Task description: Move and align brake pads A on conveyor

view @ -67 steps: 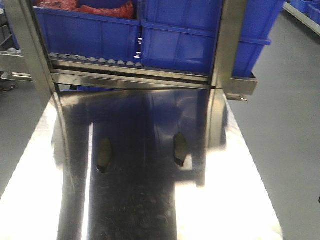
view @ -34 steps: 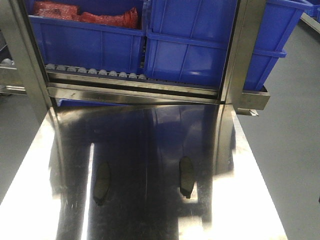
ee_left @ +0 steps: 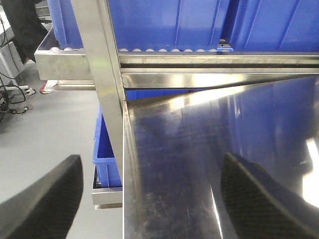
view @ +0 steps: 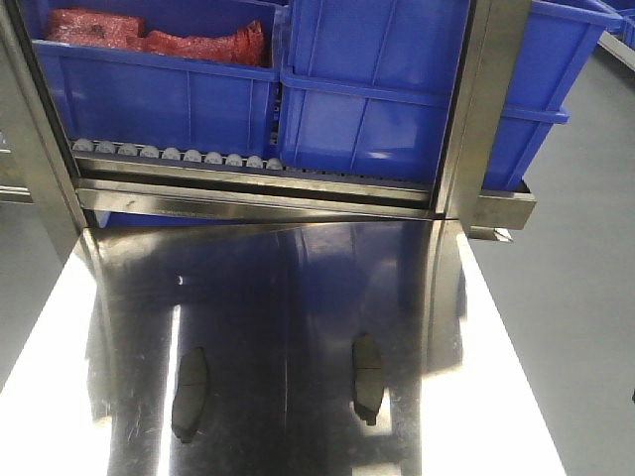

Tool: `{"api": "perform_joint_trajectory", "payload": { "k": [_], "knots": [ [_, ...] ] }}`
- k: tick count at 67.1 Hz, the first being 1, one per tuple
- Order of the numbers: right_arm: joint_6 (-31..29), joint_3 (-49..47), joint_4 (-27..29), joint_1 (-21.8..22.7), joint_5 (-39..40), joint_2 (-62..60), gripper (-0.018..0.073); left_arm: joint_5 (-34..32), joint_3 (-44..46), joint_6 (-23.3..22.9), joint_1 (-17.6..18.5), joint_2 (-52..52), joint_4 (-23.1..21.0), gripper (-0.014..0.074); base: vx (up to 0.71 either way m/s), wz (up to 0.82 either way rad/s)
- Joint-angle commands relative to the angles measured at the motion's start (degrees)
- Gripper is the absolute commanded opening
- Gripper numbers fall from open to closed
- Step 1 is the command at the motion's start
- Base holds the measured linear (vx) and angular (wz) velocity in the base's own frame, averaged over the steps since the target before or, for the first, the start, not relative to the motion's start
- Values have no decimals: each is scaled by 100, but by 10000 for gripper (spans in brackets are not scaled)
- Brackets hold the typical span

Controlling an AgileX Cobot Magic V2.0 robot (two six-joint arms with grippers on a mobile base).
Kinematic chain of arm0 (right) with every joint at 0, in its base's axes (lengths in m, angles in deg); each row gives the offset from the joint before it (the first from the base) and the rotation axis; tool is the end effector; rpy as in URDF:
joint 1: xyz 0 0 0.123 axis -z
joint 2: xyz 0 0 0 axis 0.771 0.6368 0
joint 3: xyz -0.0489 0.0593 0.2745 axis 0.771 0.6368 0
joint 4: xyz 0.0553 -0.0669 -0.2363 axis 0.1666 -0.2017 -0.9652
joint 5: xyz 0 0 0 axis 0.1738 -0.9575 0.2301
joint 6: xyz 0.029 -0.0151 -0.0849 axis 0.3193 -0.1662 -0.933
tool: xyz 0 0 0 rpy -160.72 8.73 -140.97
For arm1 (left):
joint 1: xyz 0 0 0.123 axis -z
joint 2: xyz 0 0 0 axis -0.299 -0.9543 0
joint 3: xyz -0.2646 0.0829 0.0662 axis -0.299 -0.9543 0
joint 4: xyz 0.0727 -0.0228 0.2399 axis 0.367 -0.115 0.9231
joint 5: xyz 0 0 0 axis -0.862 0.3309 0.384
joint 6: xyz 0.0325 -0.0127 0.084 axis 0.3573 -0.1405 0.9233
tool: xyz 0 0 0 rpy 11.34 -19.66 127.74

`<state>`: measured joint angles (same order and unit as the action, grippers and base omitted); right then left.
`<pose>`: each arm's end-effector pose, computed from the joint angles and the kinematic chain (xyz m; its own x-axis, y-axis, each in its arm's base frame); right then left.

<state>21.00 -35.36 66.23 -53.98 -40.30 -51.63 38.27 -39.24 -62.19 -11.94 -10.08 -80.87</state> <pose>0.0632 0.0079 0.2779 -0.3225 -0.0259 -0.9462 -0.1030 0.9946 0.0079 0.0565 0.0001 0.3064 -0.3133 0.0862 -0.9457 0.0556 0.9958 0.0724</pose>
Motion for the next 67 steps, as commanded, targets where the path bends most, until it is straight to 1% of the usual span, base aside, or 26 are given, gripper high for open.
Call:
{"api": "perform_joint_trajectory", "payload": {
  "k": [1,67],
  "knots": [
    [-10,-154,0,4,441,42,576,-438,114,-66,-3,-43,8,535,4,1],
    [-10,-154,0,4,441,42,576,-438,114,-66,-3,-43,8,535,0,1]
  ]
}}
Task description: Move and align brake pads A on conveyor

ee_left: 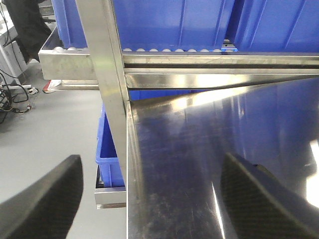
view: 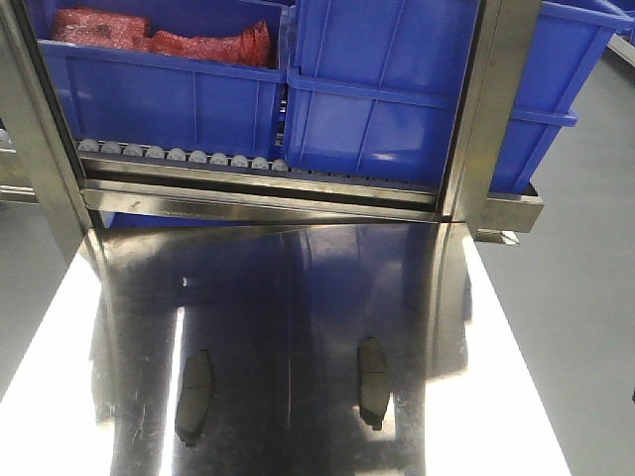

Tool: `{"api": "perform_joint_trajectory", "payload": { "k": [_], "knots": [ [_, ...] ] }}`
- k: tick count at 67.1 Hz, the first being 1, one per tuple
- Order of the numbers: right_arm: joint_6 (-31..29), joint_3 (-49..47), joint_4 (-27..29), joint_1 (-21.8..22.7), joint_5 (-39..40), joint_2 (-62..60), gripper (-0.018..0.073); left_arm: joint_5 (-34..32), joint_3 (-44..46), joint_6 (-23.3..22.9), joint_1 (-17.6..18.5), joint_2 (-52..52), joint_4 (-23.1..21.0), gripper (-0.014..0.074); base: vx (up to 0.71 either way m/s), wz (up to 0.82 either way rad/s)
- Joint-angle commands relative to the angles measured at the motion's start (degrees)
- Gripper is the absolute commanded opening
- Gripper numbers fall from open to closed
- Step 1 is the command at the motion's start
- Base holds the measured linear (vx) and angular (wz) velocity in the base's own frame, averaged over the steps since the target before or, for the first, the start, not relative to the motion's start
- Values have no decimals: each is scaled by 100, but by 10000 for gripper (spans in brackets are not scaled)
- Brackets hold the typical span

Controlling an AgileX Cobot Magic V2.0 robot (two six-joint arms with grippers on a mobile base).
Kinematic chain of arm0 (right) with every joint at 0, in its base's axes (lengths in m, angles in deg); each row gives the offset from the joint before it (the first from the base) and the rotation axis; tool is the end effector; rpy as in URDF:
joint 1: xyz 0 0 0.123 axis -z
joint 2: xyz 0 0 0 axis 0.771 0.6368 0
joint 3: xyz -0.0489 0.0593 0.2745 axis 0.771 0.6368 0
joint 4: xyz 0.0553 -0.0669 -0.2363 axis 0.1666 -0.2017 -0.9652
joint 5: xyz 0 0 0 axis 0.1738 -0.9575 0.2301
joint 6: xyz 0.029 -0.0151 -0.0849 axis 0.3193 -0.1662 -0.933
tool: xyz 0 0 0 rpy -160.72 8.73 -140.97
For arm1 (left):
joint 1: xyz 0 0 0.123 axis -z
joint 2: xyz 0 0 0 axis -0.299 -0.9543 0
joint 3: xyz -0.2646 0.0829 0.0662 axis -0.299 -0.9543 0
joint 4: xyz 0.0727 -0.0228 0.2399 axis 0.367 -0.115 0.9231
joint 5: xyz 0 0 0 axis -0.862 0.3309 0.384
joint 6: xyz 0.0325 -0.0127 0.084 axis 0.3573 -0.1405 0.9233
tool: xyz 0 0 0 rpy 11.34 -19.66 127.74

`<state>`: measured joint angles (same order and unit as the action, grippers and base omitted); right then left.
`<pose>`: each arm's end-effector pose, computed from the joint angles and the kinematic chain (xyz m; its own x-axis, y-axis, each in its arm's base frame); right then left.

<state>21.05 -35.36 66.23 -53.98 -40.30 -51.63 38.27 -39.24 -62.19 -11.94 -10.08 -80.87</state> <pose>0.0632 0.0079 0.2779 -0.3226 -0.0250 -0.9462 -0.1028 0.9947 0.0087 0.0565 0.0001 0.3064 -0.3133 0.0862 -0.9457 0.0556 0.9958 0.0724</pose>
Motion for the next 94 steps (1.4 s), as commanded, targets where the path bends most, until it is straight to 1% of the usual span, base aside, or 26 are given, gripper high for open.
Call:
{"api": "perform_joint_trajectory", "payload": {
  "k": [1,43,56,63,71,77,87,94],
  "knots": [
    [-15,-154,0,4,441,42,576,-438,114,-66,-3,-43,8,535,0,0],
    [-15,-154,0,4,441,42,576,-450,114,-71,-3,-43,5,535,0,0],
    [-15,-154,0,4,441,42,576,-624,140,-139,-3,-53,2,535,0,0],
    [-15,-154,0,4,441,42,576,-789,217,-284,-3,-152,2,535,0,0],
    [-15,-154,0,4,441,42,576,-687,669,-290,-3,-702,8,535,0,0],
    [-15,-154,0,4,441,42,576,-471,1196,-326,-3,-1359,8,535,0,0],
    [-15,-154,0,4,441,42,576,178,2308,-675,-3,-2822,8,535,0,0],
    [-15,-154,0,4,441,42,576,802,3105,-702,21,-3858,3,535,0,0]
  ]
}}
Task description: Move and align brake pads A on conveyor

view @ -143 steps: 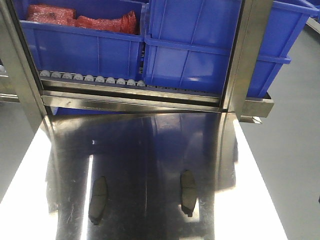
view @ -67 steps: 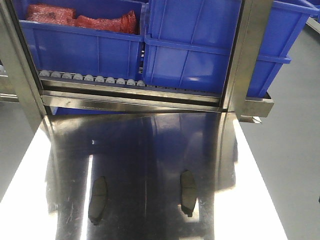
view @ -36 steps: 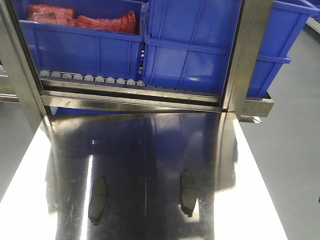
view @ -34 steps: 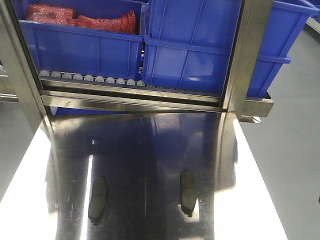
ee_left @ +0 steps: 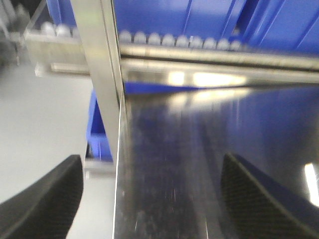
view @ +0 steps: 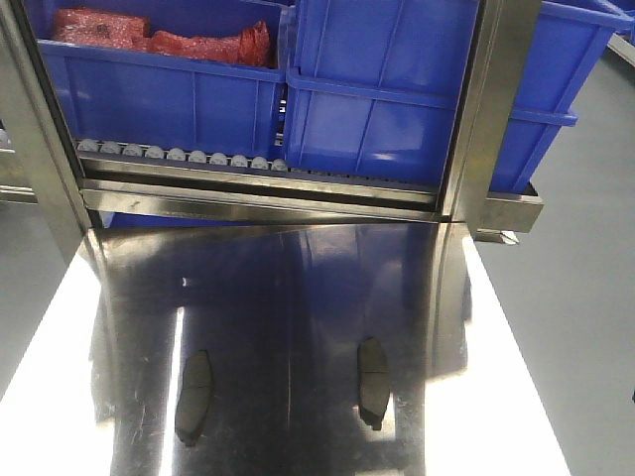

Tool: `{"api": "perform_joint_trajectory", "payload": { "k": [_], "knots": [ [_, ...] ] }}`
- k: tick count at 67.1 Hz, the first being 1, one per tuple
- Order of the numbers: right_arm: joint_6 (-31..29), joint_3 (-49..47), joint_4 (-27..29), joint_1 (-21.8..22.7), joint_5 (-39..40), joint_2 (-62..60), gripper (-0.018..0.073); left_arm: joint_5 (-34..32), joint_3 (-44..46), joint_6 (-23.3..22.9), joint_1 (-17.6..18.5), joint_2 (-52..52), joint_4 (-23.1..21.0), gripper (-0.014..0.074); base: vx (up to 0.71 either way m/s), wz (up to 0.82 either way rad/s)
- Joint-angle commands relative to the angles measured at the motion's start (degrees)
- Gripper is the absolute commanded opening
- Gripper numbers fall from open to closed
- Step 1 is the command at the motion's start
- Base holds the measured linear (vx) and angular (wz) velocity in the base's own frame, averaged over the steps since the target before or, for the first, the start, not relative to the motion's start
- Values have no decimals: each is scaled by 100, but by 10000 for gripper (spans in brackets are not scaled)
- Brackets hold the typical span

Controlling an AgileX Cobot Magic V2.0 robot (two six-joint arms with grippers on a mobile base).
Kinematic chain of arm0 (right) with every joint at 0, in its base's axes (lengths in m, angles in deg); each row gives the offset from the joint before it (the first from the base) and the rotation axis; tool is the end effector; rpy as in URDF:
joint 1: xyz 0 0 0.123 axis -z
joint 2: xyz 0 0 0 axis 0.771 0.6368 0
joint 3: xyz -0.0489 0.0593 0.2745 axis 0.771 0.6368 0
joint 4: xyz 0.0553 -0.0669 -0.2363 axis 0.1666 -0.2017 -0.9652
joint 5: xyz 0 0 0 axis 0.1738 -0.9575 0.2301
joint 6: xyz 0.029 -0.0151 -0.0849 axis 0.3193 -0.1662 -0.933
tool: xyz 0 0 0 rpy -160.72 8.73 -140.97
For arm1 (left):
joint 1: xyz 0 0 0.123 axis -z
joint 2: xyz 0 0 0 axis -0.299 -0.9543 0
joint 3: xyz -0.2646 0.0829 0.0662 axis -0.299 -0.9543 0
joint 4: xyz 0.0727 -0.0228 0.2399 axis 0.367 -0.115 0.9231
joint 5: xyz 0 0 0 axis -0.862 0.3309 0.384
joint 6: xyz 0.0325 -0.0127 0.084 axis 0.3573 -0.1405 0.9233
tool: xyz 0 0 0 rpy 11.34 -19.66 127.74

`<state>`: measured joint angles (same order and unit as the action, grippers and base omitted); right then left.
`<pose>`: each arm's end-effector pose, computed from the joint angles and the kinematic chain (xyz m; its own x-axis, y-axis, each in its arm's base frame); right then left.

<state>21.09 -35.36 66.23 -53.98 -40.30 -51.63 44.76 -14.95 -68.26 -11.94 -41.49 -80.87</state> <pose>0.0632 0.0079 0.2779 -0.3227 -0.0244 -0.9462 -0.1025 0.9947 0.0094 0.1549 -0.0085 0.3771 -0.5303 -0.0066 -0.8478 0.0063 0.9999 -0.0117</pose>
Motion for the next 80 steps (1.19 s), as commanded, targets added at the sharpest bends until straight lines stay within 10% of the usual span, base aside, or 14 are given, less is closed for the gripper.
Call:
{"api": "perform_joint_trajectory", "payload": {
  "k": [1,21,48,80],
  "knots": [
    [-19,-154,0,4,441,42,576,218,768,-95,18,-836,3,535,0,0],
    [-19,-154,0,4,441,42,576,1579,2359,-866,145,-3072,-739,535,0,0],
    [-19,-154,0,4,441,42,576,1792,2502,-2168,1524,-4270,-695,535,0,0],
    [-19,-154,0,4,441,42,576,1948,2502,-2395,2314,-5365,-746,535,0,0]
  ]
}}
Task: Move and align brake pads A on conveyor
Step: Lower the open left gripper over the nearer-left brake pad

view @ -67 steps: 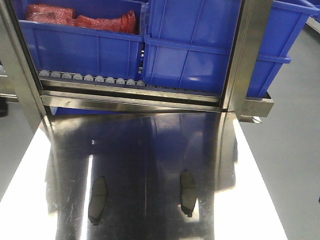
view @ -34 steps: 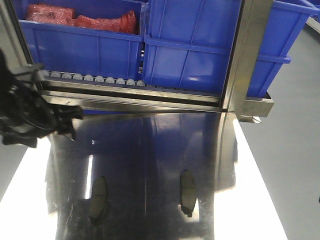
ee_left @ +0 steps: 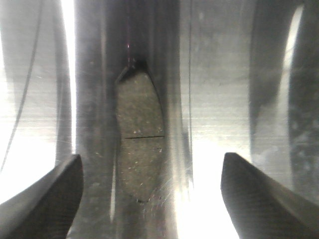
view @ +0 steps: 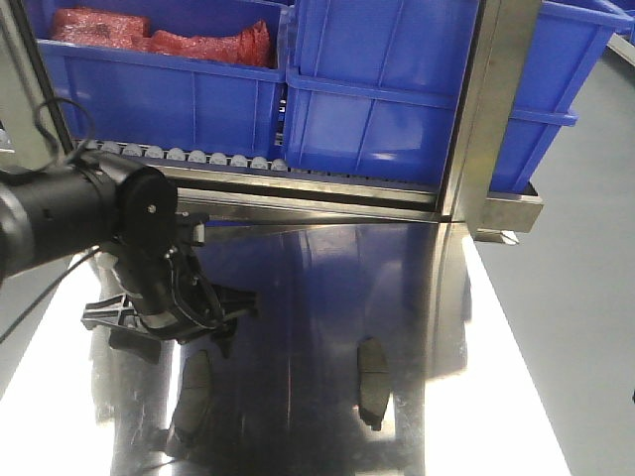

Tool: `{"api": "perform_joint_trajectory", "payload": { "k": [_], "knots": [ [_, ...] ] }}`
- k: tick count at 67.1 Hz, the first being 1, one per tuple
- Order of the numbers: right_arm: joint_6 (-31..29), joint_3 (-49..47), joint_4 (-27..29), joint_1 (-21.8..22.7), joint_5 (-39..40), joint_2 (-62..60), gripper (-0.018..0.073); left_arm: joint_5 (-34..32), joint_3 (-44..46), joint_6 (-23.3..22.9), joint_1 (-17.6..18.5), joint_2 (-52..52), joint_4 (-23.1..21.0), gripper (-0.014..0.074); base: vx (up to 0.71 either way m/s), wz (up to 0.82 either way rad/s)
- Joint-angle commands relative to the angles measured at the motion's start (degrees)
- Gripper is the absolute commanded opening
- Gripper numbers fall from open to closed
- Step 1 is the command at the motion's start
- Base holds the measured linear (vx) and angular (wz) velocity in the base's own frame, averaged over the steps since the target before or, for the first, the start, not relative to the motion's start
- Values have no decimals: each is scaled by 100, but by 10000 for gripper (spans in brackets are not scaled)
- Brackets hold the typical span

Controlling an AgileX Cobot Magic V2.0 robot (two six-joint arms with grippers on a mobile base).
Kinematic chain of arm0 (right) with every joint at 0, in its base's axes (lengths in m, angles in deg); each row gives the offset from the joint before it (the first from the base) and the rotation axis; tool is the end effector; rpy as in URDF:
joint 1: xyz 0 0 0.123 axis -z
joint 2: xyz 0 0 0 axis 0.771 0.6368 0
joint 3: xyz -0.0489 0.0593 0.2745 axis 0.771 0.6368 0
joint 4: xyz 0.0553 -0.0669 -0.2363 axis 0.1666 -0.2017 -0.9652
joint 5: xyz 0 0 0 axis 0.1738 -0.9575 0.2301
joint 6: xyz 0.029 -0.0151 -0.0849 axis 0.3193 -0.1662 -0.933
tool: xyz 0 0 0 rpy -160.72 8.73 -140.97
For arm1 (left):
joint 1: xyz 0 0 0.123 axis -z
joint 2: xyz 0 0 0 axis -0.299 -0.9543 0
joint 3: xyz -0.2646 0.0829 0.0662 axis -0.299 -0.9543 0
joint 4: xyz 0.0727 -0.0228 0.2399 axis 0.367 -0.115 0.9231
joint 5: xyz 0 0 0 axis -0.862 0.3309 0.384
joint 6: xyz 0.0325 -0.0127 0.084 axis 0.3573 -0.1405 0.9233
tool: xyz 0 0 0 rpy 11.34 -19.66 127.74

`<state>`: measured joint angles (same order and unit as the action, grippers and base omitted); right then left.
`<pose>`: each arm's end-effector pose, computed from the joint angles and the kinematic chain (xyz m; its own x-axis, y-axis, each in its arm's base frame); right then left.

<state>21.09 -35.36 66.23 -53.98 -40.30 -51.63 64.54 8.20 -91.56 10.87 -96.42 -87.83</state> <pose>0.0632 0.0079 0.2779 -0.3227 -0.0244 -0.9462 -0.1025 0.9947 0.0094 0.3063 -0.1666 0.2320 -0.9950 -0.0553 -0.0829 -0.0495 0.9962 -0.0714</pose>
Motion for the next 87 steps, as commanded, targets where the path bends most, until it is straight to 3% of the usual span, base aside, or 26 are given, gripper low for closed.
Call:
{"api": "perform_joint_trajectory", "payload": {
  "k": [1,87],
  "knots": [
    [-19,-154,0,4,441,42,576,-30,187,-65,33,104,-50,535,0,0],
    [-19,-154,0,4,441,42,576,-330,187,-69,22,-657,-246,535,0,0]
  ]
}}
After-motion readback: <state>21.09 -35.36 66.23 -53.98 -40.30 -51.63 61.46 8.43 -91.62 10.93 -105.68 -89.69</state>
